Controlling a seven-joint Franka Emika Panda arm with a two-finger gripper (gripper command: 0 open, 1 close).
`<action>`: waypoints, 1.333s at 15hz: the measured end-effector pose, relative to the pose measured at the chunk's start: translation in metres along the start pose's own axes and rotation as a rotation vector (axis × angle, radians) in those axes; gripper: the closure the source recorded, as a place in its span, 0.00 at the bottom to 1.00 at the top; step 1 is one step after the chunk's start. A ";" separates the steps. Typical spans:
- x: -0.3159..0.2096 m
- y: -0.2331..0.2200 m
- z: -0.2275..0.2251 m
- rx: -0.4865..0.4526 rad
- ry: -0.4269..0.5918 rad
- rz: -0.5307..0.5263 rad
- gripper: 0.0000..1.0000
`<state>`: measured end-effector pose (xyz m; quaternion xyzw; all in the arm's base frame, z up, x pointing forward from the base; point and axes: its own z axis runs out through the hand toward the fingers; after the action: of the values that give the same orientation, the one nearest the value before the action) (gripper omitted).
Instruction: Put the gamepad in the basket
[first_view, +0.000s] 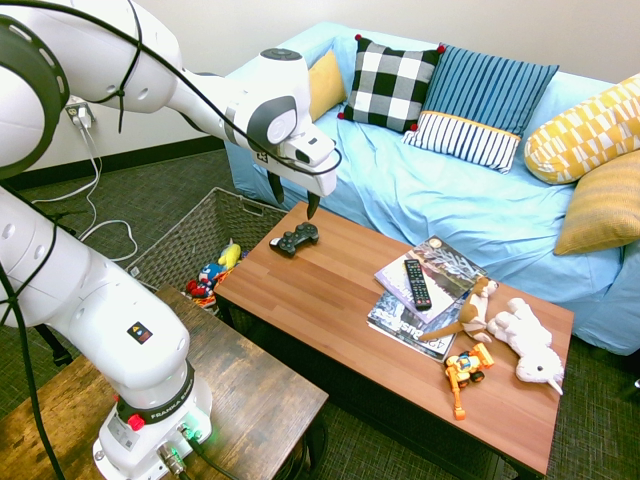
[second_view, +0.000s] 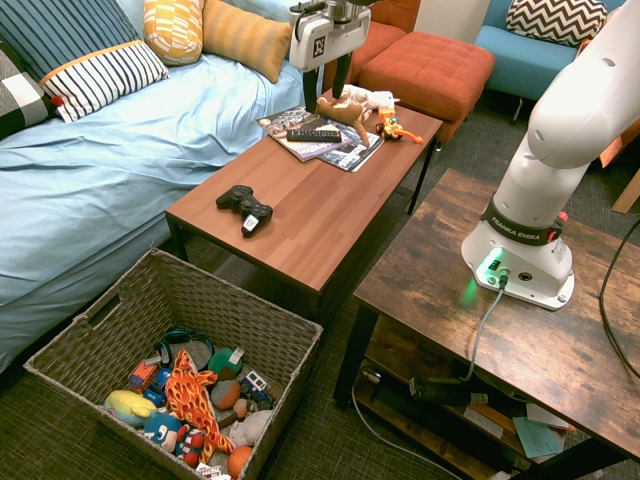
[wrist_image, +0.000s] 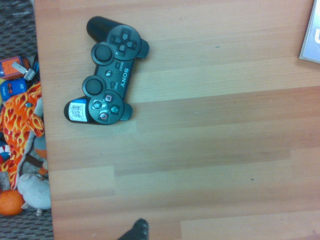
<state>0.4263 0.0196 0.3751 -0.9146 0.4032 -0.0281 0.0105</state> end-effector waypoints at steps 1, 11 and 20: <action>0.001 -0.001 0.000 0.000 0.000 0.000 0.00; -0.014 -0.056 0.055 -0.023 -0.031 0.122 0.00; -0.001 -0.135 0.146 -0.041 -0.064 0.228 0.00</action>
<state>0.5339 0.1102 0.2353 -0.8633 0.5046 0.0104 0.0079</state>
